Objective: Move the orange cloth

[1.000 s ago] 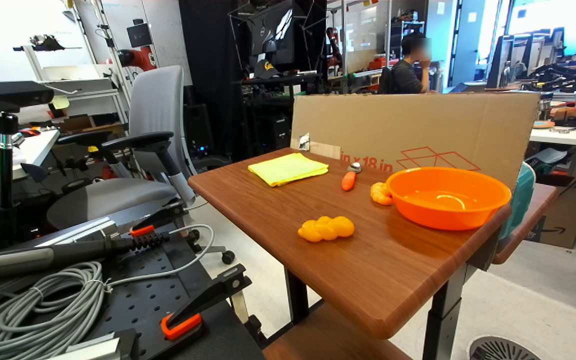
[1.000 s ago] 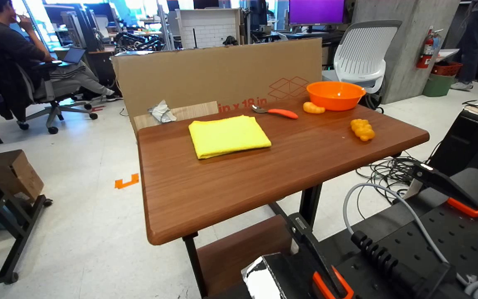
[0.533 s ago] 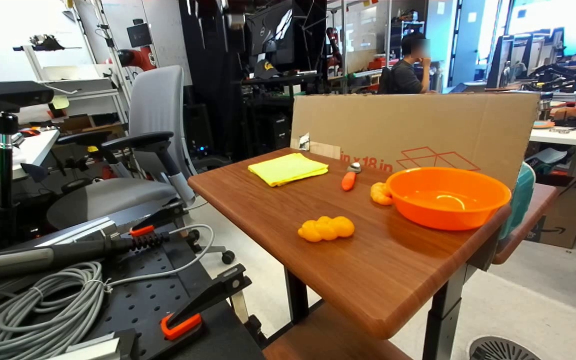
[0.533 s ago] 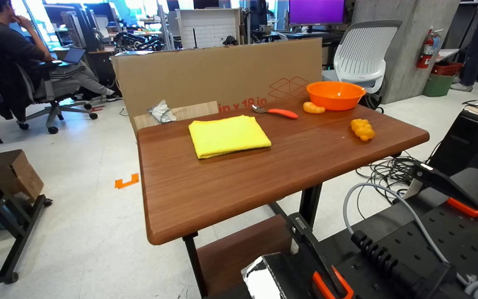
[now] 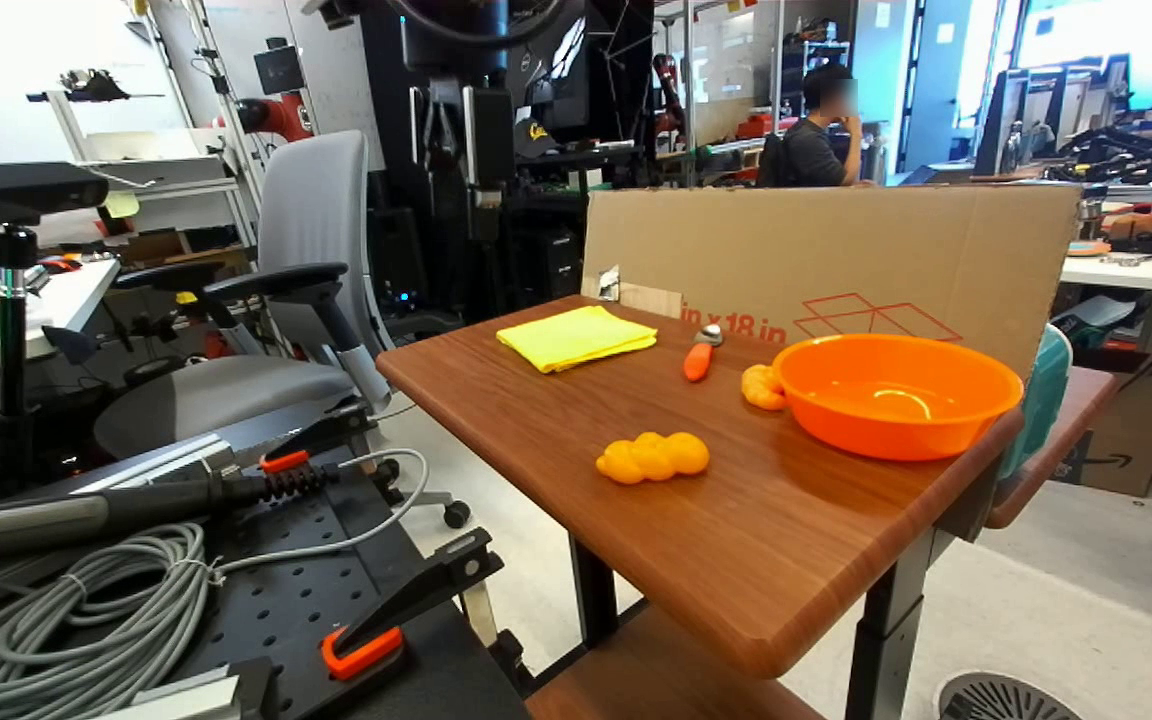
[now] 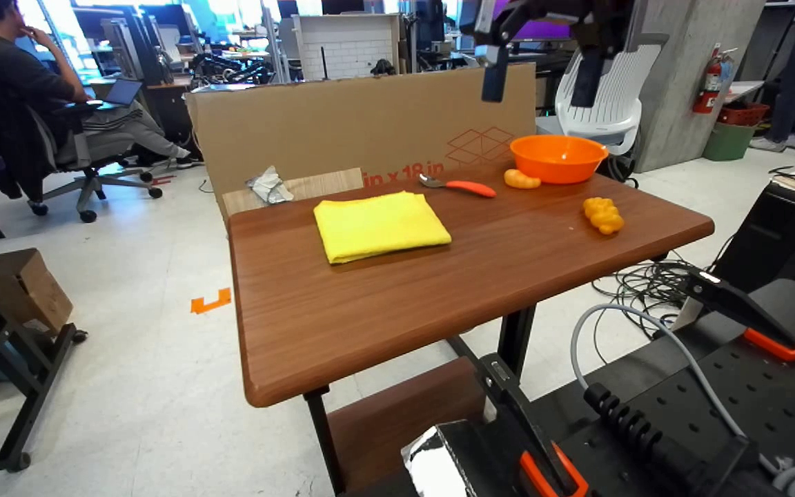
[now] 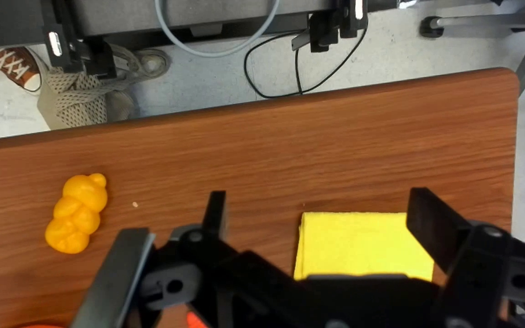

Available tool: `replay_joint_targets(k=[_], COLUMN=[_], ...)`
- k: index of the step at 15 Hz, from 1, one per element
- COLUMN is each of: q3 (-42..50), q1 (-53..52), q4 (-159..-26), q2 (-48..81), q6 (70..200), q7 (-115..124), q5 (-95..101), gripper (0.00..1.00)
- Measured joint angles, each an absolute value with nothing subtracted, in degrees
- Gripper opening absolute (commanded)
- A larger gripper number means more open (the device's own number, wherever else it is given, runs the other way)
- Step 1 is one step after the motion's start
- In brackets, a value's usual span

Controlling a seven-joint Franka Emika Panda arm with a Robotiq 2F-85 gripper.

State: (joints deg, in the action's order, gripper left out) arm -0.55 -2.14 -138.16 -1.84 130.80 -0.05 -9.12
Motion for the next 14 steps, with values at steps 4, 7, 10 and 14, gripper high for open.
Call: replay_joint_targets(k=[4, 7, 10, 14], q3=[-2.31, -3.07, -3.78, -4.39], q1=[-2.76, -3.12, -3.59, -4.64], q4=[-133.76, -129.17, -124.18, -117.93], q2=[4.50, 9.30, 14.27, 20.90], q6=[133.72, 133.94, 134.09, 134.35], q7=[3.51, 5.37, 7.17, 9.81], q5=[-9.21, -9.31, -9.41, -9.42], gripper=[1.00, 1.00, 1.00, 1.00])
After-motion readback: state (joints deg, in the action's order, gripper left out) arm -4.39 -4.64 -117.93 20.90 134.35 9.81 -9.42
